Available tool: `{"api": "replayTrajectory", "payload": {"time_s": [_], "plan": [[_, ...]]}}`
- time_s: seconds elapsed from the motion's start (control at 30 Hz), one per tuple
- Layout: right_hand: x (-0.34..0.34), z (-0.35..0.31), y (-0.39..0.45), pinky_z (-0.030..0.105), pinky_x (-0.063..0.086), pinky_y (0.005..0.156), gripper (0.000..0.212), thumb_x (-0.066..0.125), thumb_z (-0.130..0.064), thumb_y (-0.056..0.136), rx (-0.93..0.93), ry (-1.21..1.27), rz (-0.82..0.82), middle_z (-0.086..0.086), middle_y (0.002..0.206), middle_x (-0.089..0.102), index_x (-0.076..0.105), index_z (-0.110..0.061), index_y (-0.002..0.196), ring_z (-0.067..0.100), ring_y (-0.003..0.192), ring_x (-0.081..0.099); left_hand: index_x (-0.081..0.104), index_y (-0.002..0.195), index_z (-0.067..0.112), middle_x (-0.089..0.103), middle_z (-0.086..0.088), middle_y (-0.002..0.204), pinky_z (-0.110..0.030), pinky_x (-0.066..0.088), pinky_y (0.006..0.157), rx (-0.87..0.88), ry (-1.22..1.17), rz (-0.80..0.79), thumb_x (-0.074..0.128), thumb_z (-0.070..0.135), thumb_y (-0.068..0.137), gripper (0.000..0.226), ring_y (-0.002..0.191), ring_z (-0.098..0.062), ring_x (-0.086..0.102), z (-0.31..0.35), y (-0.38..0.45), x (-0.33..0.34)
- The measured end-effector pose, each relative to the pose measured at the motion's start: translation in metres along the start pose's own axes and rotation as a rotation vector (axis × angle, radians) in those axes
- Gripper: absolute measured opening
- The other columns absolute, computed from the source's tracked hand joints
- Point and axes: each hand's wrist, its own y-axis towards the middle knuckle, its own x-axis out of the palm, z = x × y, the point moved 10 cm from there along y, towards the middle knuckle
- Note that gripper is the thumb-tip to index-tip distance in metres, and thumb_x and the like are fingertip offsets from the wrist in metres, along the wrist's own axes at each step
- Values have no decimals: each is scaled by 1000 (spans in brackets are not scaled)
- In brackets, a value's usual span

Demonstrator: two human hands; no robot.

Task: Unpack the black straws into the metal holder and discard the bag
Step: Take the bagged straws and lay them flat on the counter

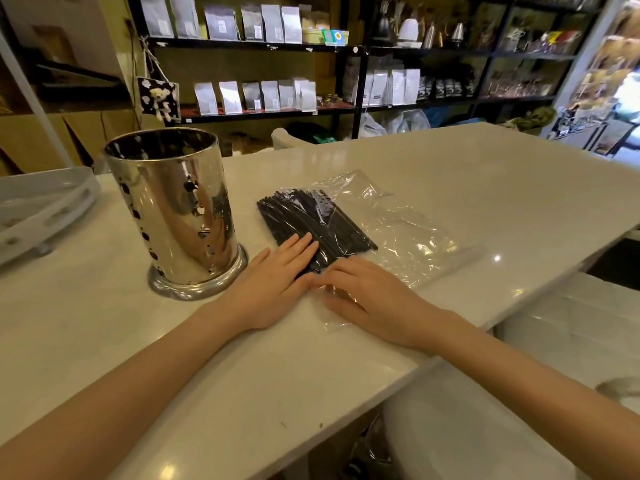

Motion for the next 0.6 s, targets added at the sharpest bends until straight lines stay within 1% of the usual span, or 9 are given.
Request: {"api": "replayTrajectory", "payload": {"time_s": [0.03,0.13,0.2,0.3,0.37,0.43,0.5,0.57,0.6], "plan": [[-1,0,1,23,37,84,28,50,-21,91,18,22,4,4,104,59,58,-13,117,19,94,51,0,142,28,-4,12,153,-37,4,116,1,-2,2,21,42,94,54,139,-3,-8,0,0,0],[-3,0,4,15,29,77,30,52,-18,90,51,92,26,3,101,57,58,-15,120,14,89,47,1,142,28,-4,10,154,-39,6,116,3,2,5,22,42,94,54,139,-4,-8,-1,1,0],[-3,3,2,16,30,77,29,51,-16,90,95,124,33,3,99,56,59,-14,118,10,87,42,1,142,28,-4,11,154,-38,6,117,-3,3,2,22,42,94,55,139,-4,-8,-1,1,0],[-7,12,1,24,39,80,17,54,-17,89,163,144,46,-1,93,53,65,-13,101,9,85,42,1,142,28,-3,10,154,-39,7,117,-10,15,-1,23,41,94,55,140,-5,-8,-1,1,0],[-12,15,0,26,40,80,10,56,-18,87,167,151,52,-7,88,50,65,-15,91,11,84,45,2,142,27,-2,10,154,-39,8,116,-6,19,7,24,41,94,55,140,-6,-7,0,2,0],[-22,16,-5,24,40,78,9,55,-20,89,168,177,101,-9,86,54,63,-17,89,10,83,50,4,143,26,-1,9,154,-38,9,116,7,11,26,23,42,94,55,140,-6,-6,0,2,-1],[-39,17,-14,17,39,74,10,51,-21,91,205,253,176,-10,86,59,61,-18,91,4,81,52,4,143,26,-1,10,153,-39,10,116,20,7,40,20,47,91,58,138,-3,-6,-1,3,-1],[-54,16,-25,17,38,73,11,50,-23,91,208,323,249,-8,84,61,59,-16,93,7,82,53,3,142,27,-1,11,153,-40,11,116,29,12,47,19,47,90,59,136,0,-7,-2,3,-1],[-60,15,-31,19,40,72,13,49,-24,91,193,343,277,-8,82,61,58,-16,94,8,81,53,3,142,27,0,11,153,-39,10,116,30,9,53,18,48,89,60,136,0,-7,-2,2,-1]]}}
